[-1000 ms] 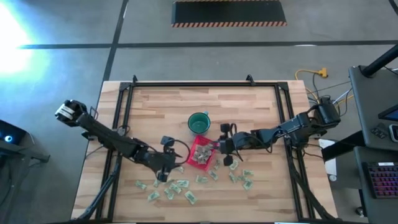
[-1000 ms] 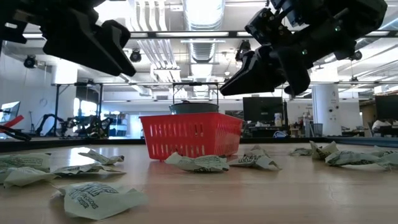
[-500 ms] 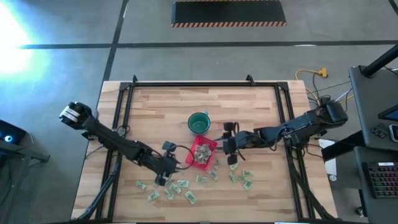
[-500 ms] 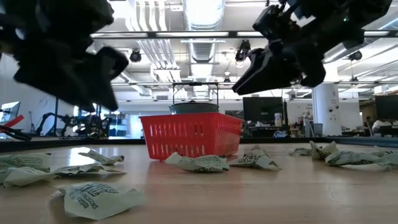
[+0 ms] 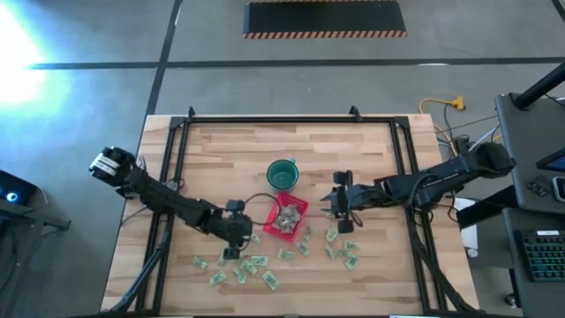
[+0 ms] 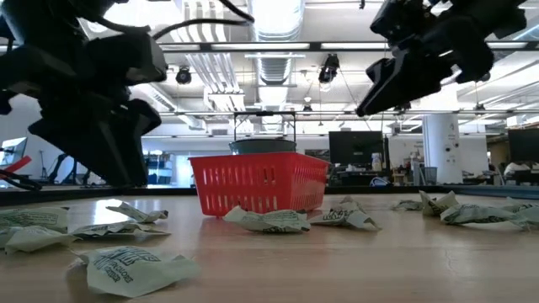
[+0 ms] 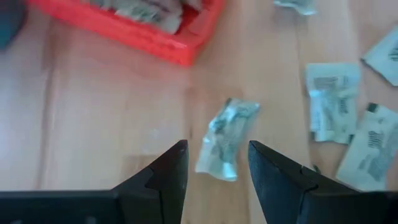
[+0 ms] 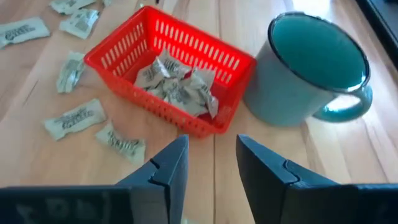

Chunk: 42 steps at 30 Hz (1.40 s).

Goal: Pick and place items into bin
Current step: Put the light green stevia packet into the red bin

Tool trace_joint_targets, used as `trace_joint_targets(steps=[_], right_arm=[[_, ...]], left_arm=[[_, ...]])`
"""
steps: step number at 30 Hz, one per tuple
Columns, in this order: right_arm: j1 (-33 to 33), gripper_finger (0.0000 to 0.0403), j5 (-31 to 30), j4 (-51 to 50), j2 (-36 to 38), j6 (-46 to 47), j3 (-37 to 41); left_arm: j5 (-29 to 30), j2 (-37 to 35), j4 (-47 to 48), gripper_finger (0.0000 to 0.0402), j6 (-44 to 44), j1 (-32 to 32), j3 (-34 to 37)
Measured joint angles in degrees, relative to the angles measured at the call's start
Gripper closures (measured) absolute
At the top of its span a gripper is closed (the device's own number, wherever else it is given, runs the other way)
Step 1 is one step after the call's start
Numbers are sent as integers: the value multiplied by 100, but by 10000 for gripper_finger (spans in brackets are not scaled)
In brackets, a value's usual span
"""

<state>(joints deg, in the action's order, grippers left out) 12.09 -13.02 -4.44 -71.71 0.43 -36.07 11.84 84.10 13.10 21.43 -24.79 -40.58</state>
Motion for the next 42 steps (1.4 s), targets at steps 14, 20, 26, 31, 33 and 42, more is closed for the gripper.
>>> trace_joint_targets(steps=[14,20,26,31,33,42], right_arm=[[42,294,-7,-649,152,435,17],[42,300,-7,-719,150,429,20],[42,307,-9,-737,150,432,20],[42,306,-10,-737,150,422,20],[42,305,-11,-737,148,417,22],[40,317,-28,-1056,148,619,137]], left_arm=[[-437,515,-56,251,47,204,-26],[-452,515,-57,275,-84,241,-26],[-459,513,-55,346,-308,244,-34],[-457,511,-57,396,-585,244,-115],[-455,511,-50,395,-641,244,-147],[-408,237,318,401,-639,209,-225]])
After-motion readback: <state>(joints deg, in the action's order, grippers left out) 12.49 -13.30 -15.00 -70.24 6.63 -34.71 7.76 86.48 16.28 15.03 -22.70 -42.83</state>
